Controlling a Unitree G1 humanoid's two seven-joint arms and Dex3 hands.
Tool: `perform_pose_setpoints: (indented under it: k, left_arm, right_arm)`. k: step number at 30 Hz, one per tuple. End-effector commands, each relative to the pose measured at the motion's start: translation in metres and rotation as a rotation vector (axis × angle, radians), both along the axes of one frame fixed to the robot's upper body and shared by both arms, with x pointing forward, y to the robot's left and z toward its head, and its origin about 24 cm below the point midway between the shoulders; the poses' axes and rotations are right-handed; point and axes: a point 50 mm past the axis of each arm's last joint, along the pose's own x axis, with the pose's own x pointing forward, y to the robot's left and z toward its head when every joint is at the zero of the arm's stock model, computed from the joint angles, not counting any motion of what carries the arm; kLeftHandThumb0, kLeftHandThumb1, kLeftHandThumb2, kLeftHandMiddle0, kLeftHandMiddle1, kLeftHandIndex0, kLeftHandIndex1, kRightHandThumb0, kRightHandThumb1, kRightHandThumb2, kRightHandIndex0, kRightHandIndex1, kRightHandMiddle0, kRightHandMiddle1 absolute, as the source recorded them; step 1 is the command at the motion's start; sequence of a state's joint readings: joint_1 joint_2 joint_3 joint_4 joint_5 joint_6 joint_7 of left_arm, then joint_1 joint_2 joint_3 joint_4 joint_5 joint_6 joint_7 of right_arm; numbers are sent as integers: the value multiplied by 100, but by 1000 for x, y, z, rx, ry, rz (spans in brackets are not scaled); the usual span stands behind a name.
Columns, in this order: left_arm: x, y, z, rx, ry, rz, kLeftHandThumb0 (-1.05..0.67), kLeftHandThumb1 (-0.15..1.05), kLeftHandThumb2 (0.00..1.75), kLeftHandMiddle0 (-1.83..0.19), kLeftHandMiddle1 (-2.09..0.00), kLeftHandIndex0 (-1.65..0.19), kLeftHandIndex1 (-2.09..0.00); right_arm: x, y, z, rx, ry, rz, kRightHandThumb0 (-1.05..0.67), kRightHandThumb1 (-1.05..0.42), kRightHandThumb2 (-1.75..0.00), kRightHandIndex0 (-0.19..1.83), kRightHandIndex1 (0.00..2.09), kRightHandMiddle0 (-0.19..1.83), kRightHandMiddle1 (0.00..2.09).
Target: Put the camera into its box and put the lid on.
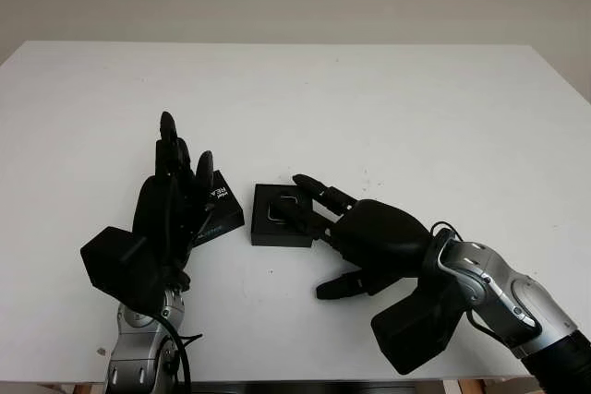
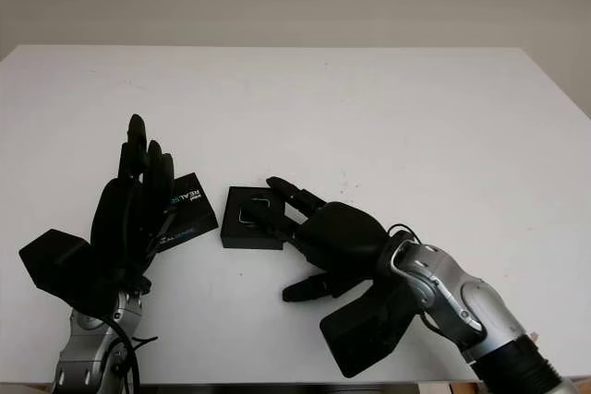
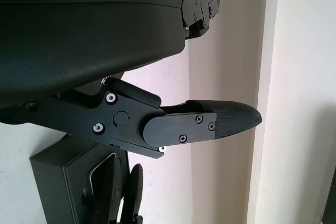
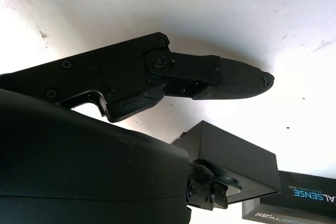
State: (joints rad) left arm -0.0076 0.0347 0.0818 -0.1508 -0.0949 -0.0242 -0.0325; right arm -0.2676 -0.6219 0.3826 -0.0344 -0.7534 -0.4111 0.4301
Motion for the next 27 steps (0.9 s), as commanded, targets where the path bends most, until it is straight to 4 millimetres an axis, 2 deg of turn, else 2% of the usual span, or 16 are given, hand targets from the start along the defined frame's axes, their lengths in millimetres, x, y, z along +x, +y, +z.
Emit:
perform_pose_setpoints:
  k: [1, 5, 8, 14, 17, 23, 27]
  left_arm:
    - [0, 0, 4, 4, -18, 2, -73, 105, 49, 19, 0, 19, 0]
    - [0, 0, 4, 6, -15, 3, -73, 105, 49, 19, 0, 19, 0]
    - [0, 2, 5, 4, -16, 5, -73, 105, 48, 19, 0, 19, -1]
    - [1, 12, 8, 27, -23, 17, -72, 105, 46, 19, 0, 19, -2]
    - [1, 23, 12, 118, -38, 45, -70, 105, 46, 19, -1, 18, -2]
    - [0, 40, 19, 207, -56, 35, -67, 105, 44, 19, 0, 19, 0]
    - [-1, 53, 23, 308, -43, 53, -73, 105, 34, 19, -1, 18, -1]
  right_arm:
    - [-5, -1, -6, -28, 19, 19, -83, -105, -54, -13, 5, -4, 7]
    - [-5, -1, -7, 22, 3, 6, -84, -105, -53, -14, 5, -6, 6]
    - [1, -2, -1, 148, -34, -43, -82, -105, -51, -18, 2, -16, 1]
    - [25, -10, 30, 534, -43, -205, -76, -105, -60, -19, 0, -18, 2]
    - [39, -19, 52, 716, -4, -289, -75, -105, -60, -17, 2, -16, 3]
    - [52, -32, 75, 822, 29, -376, -76, -105, -57, -18, 3, -16, 4]
    - [58, -41, 79, 880, 33, -436, -76, -105, -58, -12, 6, -13, 6]
